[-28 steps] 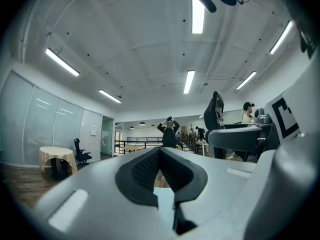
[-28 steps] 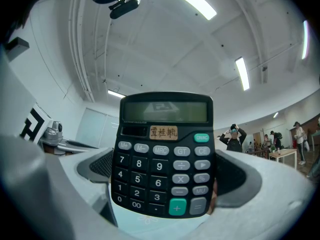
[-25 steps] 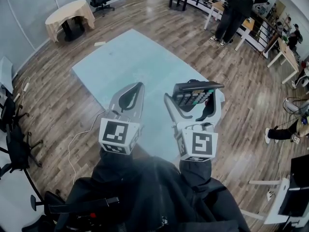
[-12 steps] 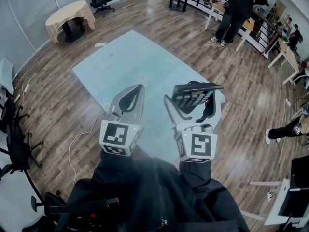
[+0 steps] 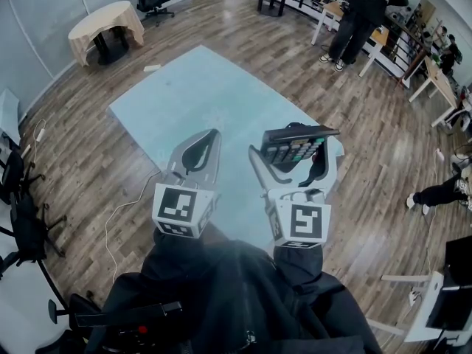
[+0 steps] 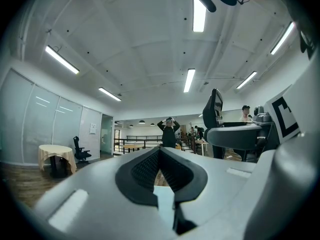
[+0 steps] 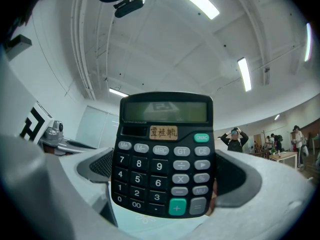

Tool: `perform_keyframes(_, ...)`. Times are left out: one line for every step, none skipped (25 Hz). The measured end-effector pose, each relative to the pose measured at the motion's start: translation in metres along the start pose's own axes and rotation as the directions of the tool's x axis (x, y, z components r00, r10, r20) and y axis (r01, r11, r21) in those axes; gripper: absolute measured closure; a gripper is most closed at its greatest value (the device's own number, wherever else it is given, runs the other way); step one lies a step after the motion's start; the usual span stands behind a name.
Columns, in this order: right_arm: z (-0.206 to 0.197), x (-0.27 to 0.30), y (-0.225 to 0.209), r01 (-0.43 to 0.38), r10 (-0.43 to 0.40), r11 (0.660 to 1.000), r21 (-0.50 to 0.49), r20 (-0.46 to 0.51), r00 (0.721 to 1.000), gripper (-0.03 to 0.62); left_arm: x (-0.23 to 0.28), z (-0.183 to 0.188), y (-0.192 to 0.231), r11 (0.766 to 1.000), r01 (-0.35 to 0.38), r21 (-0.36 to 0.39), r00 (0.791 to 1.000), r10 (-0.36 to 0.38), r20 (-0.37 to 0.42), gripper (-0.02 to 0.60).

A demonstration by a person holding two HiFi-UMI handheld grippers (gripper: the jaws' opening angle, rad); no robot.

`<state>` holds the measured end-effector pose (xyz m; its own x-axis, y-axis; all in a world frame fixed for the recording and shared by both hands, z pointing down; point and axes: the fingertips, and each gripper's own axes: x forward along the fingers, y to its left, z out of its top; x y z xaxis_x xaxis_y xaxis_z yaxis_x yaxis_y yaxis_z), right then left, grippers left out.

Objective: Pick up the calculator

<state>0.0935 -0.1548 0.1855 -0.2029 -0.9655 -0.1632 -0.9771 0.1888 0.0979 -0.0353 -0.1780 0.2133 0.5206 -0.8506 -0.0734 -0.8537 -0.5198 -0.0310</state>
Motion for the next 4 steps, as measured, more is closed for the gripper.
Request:
perform_keyframes(-0.0007, -0.0004, 0.0001, 0.001, -0.001, 1.000, 0.001, -0.002, 1.000, -0.001, -0.0004, -0.0013, 0.0008, 1.000, -0.003, 0.005, 1.000, 0.003, 0.001, 0.583)
perform_keyframes(-0.0012, -0.0008, 0.0000, 0.004, -0.004, 1.000, 0.001, -0.006, 1.000, -0.001, -0.0007, -0.0023, 0.0010, 1.000, -0.004, 0.008, 1.000, 0.004, 0.002, 0.583)
perform_keyframes(-0.0017, -0.0013, 0.0001, 0.004, -0.004, 1.000, 0.000, -0.007, 1.000, -0.001, -0.0010, -0.0030, 0.0009, 1.000, -0.004, 0.010, 1.000, 0.004, 0.002, 0.583)
perform_keyframes(-0.0021, -0.0017, 0.0004, 0.002, -0.002, 1.000, -0.002, -0.006, 1.000, -0.001, -0.0012, -0.0038, 0.0006, 1.000, -0.004, 0.011, 1.000, 0.004, 0.003, 0.583)
